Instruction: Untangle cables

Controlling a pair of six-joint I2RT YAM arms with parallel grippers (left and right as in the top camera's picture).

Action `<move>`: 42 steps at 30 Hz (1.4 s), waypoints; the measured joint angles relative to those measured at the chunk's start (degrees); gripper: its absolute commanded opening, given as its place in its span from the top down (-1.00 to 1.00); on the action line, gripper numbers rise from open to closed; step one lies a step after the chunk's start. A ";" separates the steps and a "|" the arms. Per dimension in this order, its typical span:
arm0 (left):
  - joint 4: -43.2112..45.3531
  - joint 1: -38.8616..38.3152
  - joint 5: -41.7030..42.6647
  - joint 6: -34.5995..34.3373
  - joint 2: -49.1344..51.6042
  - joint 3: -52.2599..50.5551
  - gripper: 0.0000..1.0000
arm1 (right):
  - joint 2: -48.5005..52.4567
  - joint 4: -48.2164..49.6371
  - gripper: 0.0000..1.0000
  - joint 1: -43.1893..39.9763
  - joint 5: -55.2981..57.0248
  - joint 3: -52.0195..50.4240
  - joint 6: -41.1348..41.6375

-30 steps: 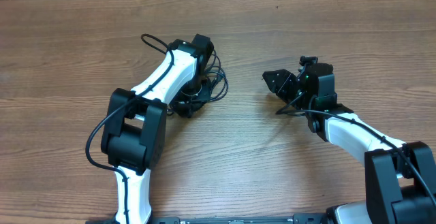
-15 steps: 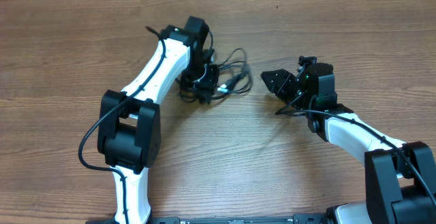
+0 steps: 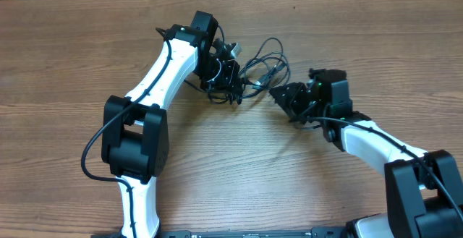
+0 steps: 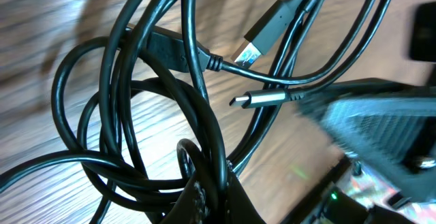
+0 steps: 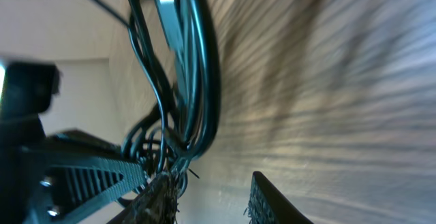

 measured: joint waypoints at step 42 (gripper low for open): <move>-2.08 0.59 0.98 25.70 -0.02 0.28 0.92 | 0.04 9.22 0.92 -1.75 -8.87 0.24 12.52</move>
